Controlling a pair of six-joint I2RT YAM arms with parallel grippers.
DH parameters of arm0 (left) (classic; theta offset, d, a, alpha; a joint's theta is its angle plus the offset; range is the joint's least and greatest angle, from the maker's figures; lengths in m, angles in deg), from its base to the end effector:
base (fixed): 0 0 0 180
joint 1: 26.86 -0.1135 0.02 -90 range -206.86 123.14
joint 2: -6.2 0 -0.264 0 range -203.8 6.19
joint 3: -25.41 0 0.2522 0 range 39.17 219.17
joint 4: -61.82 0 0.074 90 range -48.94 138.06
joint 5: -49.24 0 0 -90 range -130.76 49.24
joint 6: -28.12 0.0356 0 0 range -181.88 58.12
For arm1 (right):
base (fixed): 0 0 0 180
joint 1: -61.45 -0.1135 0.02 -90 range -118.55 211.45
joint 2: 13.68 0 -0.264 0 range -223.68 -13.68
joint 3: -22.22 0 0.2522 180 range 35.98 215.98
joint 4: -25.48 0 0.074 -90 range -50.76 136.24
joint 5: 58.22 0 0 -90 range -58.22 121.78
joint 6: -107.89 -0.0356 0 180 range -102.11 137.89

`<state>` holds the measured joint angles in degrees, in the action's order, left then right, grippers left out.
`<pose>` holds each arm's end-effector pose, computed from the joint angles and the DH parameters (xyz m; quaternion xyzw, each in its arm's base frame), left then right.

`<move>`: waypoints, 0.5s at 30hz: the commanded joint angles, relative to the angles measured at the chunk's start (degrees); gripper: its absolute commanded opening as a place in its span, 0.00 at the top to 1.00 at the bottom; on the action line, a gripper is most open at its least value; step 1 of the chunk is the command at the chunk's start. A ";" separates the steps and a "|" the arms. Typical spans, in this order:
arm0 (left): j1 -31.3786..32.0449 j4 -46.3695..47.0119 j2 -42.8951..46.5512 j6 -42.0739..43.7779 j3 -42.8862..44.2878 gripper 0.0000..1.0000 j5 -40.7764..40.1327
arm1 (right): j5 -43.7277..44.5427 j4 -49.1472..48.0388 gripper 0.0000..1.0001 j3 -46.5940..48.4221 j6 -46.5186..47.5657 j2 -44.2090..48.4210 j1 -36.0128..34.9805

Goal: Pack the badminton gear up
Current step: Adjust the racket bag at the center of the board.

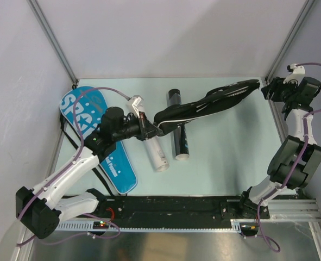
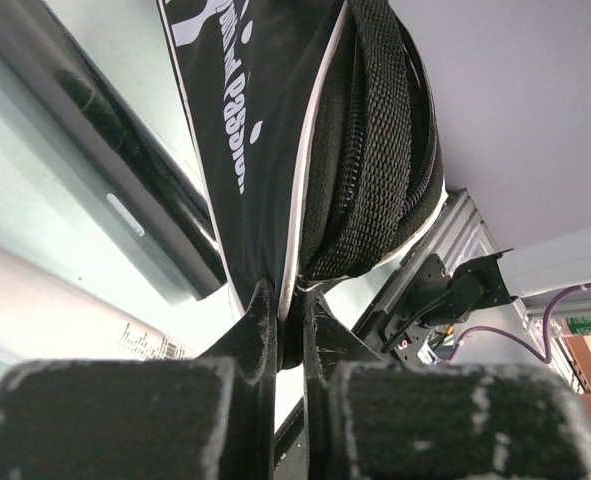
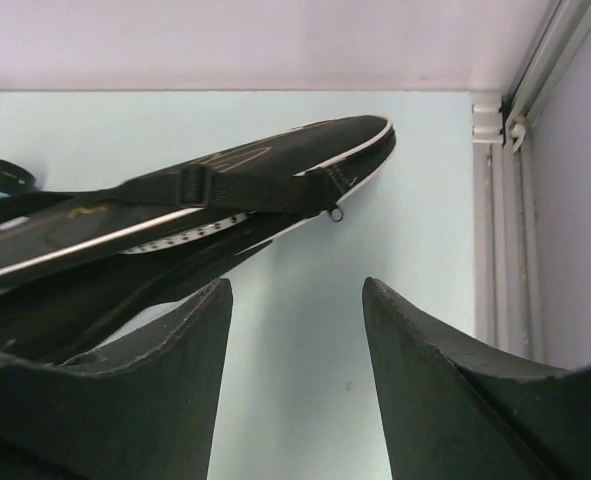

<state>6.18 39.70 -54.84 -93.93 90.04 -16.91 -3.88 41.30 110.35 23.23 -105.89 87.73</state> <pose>0.1975 -0.1456 0.3264 0.1275 0.7931 -0.4488 0.3915 0.3486 -0.1490 0.3243 -0.0313 0.7983 0.0922 0.5943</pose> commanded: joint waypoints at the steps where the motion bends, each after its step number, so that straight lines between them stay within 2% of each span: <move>1: -2.17 -1.07 1.94 -1.70 3.77 1.00 4.92 | -1.67 -9.39 0.42 -0.48 7.01 -4.43 0.78; 5: -2.82 -1.73 1.58 -0.59 4.04 1.00 5.24 | -5.94 -13.76 0.47 -0.29 1.29 -8.28 2.26; 10: -3.12 -2.19 0.53 -0.35 4.46 1.00 5.94 | -12.81 -15.11 0.48 0.23 -4.61 -12.32 2.73; 15: -4.65 -3.53 0.28 -0.67 5.21 1.00 7.81 | -15.81 -19.27 0.47 0.33 -7.55 -15.45 2.59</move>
<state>3.14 36.88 -54.88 -93.38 91.92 -13.04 -14.37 29.11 110.20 19.43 -119.46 90.58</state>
